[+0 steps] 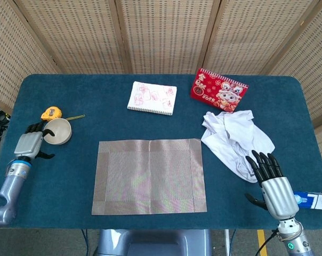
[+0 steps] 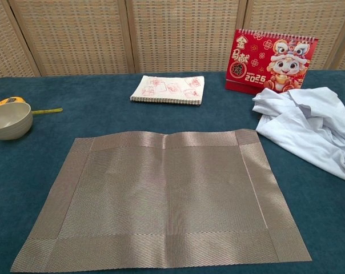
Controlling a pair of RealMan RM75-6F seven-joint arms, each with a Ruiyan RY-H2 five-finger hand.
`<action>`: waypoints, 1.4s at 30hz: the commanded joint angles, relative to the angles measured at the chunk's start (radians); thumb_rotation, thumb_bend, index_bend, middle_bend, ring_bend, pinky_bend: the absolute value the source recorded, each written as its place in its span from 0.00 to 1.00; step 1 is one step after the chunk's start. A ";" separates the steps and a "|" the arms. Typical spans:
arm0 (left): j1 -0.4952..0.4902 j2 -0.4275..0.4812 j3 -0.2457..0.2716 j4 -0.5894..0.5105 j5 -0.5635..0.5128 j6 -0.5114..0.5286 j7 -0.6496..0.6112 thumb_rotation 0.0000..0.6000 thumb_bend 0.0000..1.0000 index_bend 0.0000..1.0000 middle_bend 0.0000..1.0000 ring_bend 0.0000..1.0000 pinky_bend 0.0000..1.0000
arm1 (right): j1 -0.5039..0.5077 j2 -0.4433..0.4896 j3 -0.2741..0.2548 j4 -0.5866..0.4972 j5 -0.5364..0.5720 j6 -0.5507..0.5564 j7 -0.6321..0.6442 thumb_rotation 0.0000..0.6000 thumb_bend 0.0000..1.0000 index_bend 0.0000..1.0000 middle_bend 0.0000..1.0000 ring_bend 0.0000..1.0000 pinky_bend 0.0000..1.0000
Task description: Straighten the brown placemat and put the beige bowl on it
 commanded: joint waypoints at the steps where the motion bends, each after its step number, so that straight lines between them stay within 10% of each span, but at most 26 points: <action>1: -0.022 -0.029 -0.004 0.032 0.014 -0.019 0.005 1.00 0.02 0.36 0.00 0.00 0.00 | 0.000 -0.001 0.001 0.002 0.004 -0.003 -0.001 1.00 0.00 0.00 0.00 0.00 0.00; 11: -0.060 -0.088 -0.022 0.091 -0.018 -0.069 0.078 1.00 0.35 0.68 0.00 0.00 0.00 | -0.001 -0.001 0.007 0.007 0.014 0.001 0.004 1.00 0.00 0.00 0.00 0.00 0.00; 25: -0.049 -0.069 -0.040 0.037 -0.009 -0.007 0.111 1.00 0.43 0.75 0.00 0.00 0.00 | 0.001 0.002 0.007 0.008 0.016 -0.004 0.014 1.00 0.00 0.00 0.00 0.00 0.00; 42: -0.109 0.124 0.037 -0.575 0.362 0.157 0.279 1.00 0.43 0.76 0.00 0.00 0.00 | -0.001 0.009 0.006 0.000 0.009 0.004 0.024 1.00 0.00 0.00 0.00 0.00 0.00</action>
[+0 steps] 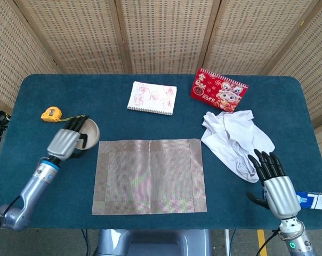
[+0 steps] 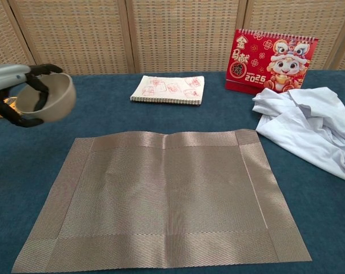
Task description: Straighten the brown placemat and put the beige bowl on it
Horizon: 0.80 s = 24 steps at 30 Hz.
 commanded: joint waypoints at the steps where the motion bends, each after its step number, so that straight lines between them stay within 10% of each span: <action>1: -0.064 0.035 0.050 -0.196 0.130 -0.023 0.125 1.00 0.43 0.76 0.00 0.00 0.00 | 0.000 0.001 0.001 0.000 0.001 0.000 0.002 1.00 0.00 0.00 0.00 0.00 0.00; 24: -0.209 -0.152 0.061 -0.224 -0.067 -0.252 0.426 1.00 0.43 0.76 0.00 0.00 0.00 | -0.004 0.021 0.009 0.002 0.012 0.012 0.040 1.00 0.00 0.00 0.00 0.00 0.00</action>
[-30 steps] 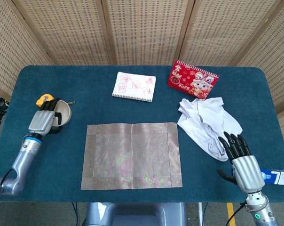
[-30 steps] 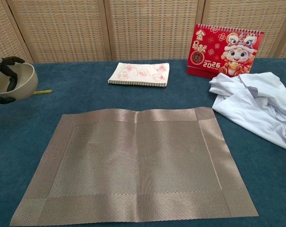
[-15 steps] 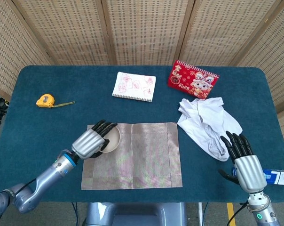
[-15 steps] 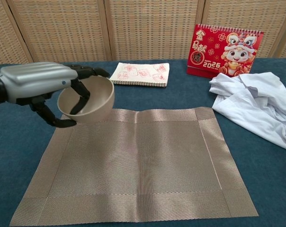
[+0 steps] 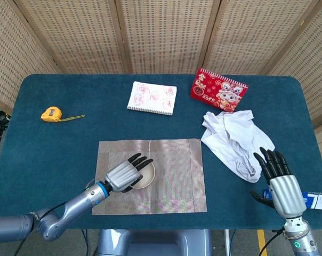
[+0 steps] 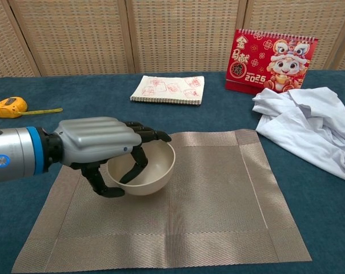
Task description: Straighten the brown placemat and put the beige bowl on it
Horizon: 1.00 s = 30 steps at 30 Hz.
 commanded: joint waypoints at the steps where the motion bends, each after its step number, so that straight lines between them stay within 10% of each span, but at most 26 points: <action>1: -0.015 -0.027 -0.001 0.018 -0.024 -0.007 0.015 1.00 0.43 0.76 0.00 0.00 0.00 | 0.000 0.000 0.000 0.000 0.001 -0.001 0.000 1.00 0.00 0.00 0.00 0.00 0.00; 7: -0.035 -0.052 0.000 0.035 -0.050 -0.007 0.043 1.00 0.42 0.68 0.00 0.00 0.00 | -0.001 0.003 0.004 0.000 0.006 0.002 0.005 1.00 0.00 0.00 0.00 0.00 0.00; 13: -0.046 -0.037 0.013 0.017 -0.088 -0.020 0.058 1.00 0.19 0.02 0.00 0.00 0.00 | -0.001 0.006 0.006 0.000 0.010 0.002 0.009 1.00 0.00 0.00 0.00 0.00 0.00; 30: 0.136 0.305 0.011 -0.178 0.058 0.326 -0.149 0.99 0.09 0.00 0.00 0.00 0.00 | -0.007 0.006 -0.006 -0.012 -0.020 0.015 -0.001 1.00 0.00 0.00 0.00 0.00 0.00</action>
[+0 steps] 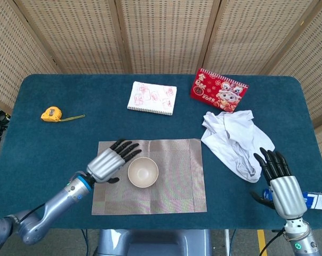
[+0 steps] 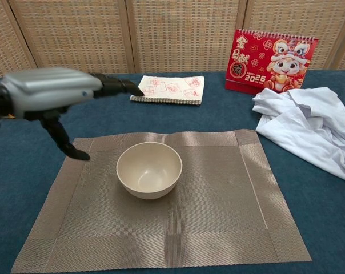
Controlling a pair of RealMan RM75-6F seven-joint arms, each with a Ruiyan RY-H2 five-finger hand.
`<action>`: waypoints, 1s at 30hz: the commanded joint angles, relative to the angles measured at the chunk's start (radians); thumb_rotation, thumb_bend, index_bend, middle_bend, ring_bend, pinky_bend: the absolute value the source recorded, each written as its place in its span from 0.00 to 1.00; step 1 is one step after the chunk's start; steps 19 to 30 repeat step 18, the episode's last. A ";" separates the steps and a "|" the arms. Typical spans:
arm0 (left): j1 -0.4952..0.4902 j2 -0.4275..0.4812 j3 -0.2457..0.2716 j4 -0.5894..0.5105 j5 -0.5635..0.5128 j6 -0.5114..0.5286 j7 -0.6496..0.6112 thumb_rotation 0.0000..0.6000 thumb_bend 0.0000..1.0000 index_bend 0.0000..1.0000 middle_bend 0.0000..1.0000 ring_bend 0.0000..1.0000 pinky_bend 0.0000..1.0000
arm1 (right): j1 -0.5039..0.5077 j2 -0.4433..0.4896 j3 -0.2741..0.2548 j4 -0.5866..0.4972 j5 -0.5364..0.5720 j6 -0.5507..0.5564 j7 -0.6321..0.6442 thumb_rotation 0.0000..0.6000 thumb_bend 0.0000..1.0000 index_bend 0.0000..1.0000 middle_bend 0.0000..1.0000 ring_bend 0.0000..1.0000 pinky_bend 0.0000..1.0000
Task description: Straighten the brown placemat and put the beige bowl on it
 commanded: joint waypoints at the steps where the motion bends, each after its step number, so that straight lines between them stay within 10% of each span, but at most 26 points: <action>1: 0.095 0.104 0.000 -0.045 0.017 0.133 -0.058 0.98 0.06 0.00 0.00 0.00 0.00 | -0.002 -0.001 -0.002 -0.002 -0.004 0.002 -0.003 1.00 0.00 0.00 0.00 0.00 0.00; 16: 0.482 0.100 0.113 0.024 -0.025 0.573 -0.142 1.00 0.02 0.00 0.00 0.00 0.00 | -0.004 -0.038 0.012 0.035 0.013 -0.002 -0.118 1.00 0.00 0.00 0.00 0.00 0.00; 30: 0.505 0.093 0.119 0.059 -0.001 0.595 -0.168 1.00 0.02 0.00 0.00 0.00 0.00 | -0.006 -0.043 0.014 0.035 0.020 -0.003 -0.139 1.00 0.00 0.00 0.00 0.00 0.00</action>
